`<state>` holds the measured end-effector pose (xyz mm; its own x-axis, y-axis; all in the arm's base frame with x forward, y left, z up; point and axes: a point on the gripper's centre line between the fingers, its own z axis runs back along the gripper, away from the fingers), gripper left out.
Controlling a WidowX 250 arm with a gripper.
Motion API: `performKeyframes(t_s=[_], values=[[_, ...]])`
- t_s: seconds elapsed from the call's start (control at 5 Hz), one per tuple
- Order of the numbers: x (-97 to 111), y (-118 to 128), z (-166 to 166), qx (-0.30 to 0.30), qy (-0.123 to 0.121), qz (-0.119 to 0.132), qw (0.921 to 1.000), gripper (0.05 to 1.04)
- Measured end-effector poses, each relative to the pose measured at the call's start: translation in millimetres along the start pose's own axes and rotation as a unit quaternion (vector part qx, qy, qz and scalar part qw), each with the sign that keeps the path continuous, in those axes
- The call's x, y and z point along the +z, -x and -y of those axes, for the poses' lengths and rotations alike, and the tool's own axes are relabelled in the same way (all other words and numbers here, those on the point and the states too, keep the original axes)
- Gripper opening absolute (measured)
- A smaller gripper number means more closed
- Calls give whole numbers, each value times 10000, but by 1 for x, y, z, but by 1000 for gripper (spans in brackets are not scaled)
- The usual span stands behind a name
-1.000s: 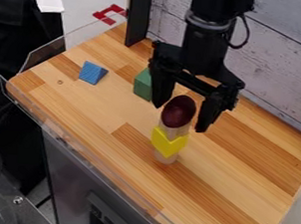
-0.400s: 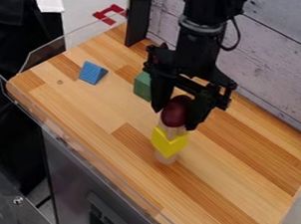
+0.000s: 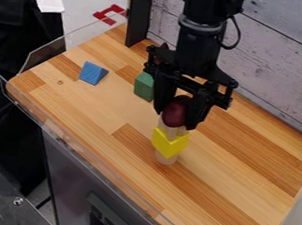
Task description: Put the oblong object and move down
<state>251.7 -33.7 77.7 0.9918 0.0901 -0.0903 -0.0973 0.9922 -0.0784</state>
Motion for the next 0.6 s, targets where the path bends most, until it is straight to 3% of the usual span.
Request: performKeyframes(t_s=[0.4, 0.6], values=[[2, 4, -1, 76, 84, -127, 9999, 597], [31, -1, -8, 257, 200, 228, 9992, 597]])
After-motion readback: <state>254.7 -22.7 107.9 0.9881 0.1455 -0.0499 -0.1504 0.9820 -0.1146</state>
